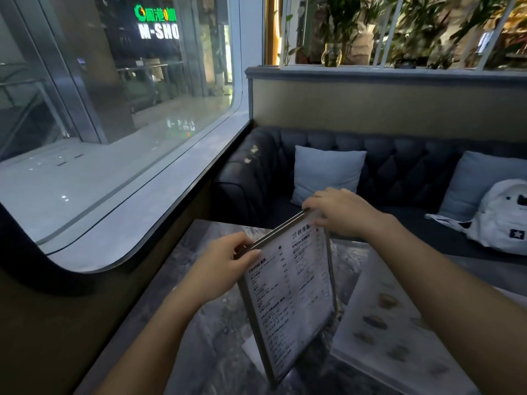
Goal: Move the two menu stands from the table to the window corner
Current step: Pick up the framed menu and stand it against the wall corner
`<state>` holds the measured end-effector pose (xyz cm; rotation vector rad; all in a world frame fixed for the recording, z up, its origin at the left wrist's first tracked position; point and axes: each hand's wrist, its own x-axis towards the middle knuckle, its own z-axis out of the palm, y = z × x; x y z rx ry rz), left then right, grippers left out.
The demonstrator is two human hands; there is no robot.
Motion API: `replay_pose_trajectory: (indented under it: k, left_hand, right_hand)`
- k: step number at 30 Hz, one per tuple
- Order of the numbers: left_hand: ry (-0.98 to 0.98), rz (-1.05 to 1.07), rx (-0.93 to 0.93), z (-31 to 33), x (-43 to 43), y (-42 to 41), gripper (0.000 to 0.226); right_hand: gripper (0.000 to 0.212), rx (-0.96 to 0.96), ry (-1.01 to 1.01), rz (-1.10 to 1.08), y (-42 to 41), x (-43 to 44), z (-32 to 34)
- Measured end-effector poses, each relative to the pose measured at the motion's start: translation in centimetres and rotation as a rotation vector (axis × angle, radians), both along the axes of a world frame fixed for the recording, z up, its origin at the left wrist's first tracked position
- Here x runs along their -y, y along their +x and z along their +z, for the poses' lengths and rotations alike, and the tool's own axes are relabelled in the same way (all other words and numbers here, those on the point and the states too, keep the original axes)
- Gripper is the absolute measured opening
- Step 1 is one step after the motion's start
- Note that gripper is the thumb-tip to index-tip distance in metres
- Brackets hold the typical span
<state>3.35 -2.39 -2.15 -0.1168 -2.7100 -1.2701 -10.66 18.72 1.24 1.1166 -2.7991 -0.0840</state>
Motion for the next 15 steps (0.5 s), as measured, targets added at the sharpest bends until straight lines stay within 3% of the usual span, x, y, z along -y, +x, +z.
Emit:
replay_pose_trajectory:
  k: [10,15]
  left_hand:
    - [0.101,0.016,0.094,-0.3,1.1,1.8,0.006]
    - [-0.032,0.113,0.029,-0.6,0.8,1.3,0.008]
  right_hand:
    - [0.02,-0.011,-0.163,-0.004,-0.6,0.3,-0.1]
    - [0.019,-0.034,-0.163,-0.046,-0.6,0.3,0.1]
